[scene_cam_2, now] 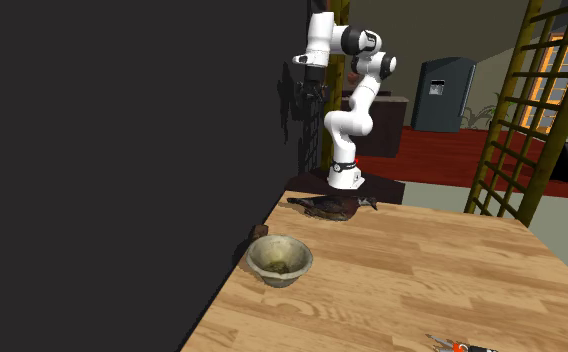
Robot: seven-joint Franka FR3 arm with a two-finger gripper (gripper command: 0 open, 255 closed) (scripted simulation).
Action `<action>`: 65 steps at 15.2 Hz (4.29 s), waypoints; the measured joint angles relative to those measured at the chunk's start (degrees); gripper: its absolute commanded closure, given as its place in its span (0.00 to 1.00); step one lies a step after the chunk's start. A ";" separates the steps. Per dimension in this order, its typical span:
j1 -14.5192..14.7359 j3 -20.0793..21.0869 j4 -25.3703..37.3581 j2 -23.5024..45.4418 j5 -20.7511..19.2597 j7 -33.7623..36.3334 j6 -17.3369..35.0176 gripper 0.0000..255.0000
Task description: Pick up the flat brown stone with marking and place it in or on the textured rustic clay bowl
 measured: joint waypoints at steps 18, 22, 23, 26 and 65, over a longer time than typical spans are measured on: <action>0.77 1.51 -3.61 27.93 -2.50 -2.89 33.75 0.00; 0.55 1.85 -1.12 36.31 -4.03 -3.30 40.25 0.00; 0.53 2.01 -0.12 38.66 -4.52 -3.23 41.72 0.00; 0.48 2.33 2.28 45.13 -6.20 -2.95 46.12 0.00; 0.86 3.61 25.52 80.01 -18.71 1.71 58.85 1.00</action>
